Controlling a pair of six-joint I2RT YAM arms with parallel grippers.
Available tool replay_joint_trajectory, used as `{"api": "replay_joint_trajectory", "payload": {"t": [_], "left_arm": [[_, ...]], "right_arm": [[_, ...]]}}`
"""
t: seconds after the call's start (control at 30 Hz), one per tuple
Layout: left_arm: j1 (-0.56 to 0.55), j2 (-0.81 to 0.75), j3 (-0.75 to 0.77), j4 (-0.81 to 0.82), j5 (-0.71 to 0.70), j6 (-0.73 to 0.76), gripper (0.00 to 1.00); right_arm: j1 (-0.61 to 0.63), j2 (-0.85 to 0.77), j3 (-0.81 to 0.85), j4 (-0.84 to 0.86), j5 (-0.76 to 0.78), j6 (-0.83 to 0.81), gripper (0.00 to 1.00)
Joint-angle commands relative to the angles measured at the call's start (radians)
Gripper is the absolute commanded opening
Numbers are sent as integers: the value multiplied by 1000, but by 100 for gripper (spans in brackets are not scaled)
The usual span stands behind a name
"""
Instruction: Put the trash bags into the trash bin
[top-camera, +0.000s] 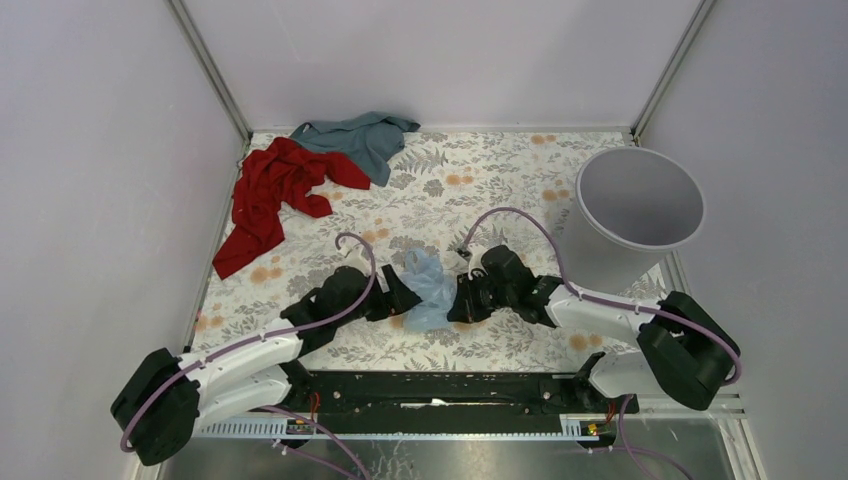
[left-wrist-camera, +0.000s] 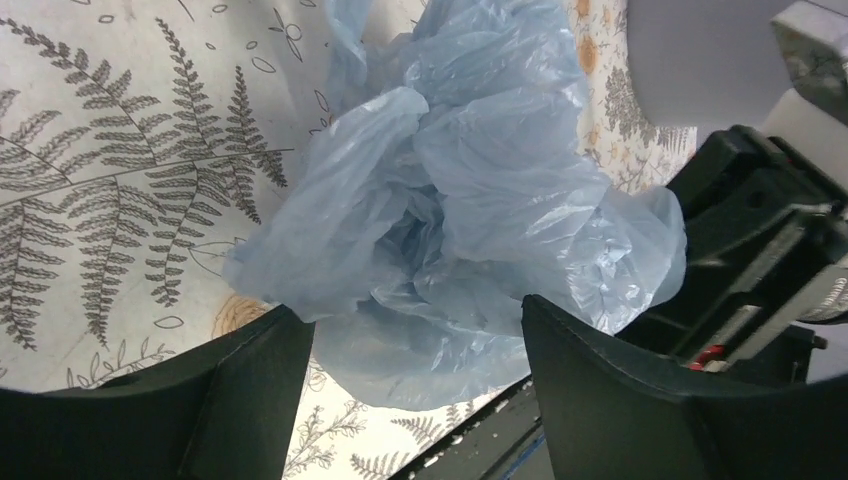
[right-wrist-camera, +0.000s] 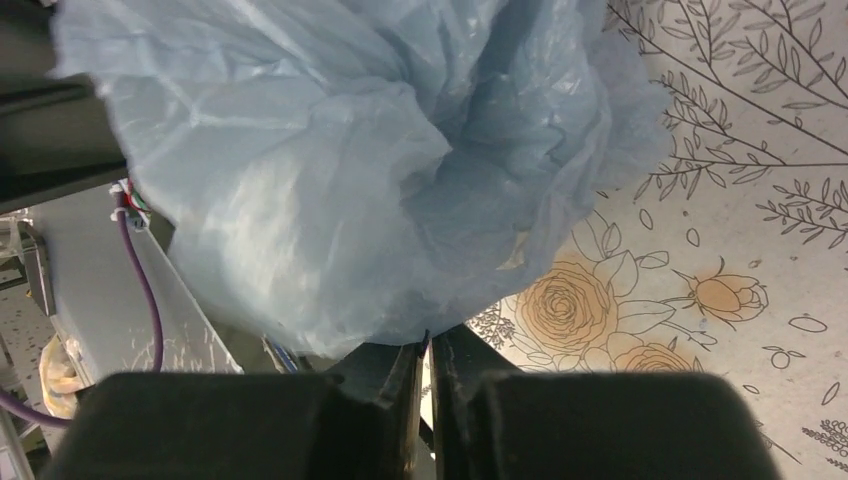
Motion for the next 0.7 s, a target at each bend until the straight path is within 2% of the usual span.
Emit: {"api": "replay_joint_trajectory", "payload": {"t": [0.0, 0.07, 0.13, 0.2, 0.23, 0.4, 0.5, 0.57, 0.67], "left_arm": [[-3, -12, -72, 181, 9, -22, 66], [-4, -27, -94, 182, -12, -22, 51], [-3, -43, -109, 180, -15, -20, 42], [-4, -55, -115, 175, -17, -10, 32], [-4, -60, -117, 176, -14, -7, 29], [-4, -57, -109, 173, 11, -1, 24], [-2, -63, -111, 183, 30, -11, 24], [-4, -72, -116, 201, 49, -19, 24], [-3, -89, -116, 221, 74, -33, 25]], "right_arm": [[4, -72, 7, 12, -18, -6, 15], [4, -94, 14, -29, 5, -20, 19], [4, -111, 23, -72, 33, -28, 21], [4, -128, 25, -101, 48, -30, 29], [4, -140, 26, -109, 46, -29, 37], [4, -215, 58, -189, 56, -42, 77], [6, -223, 87, -169, 44, -49, 94], [7, -188, 104, -130, 47, -32, 99], [7, -87, 119, -25, 117, 33, 100]]}}
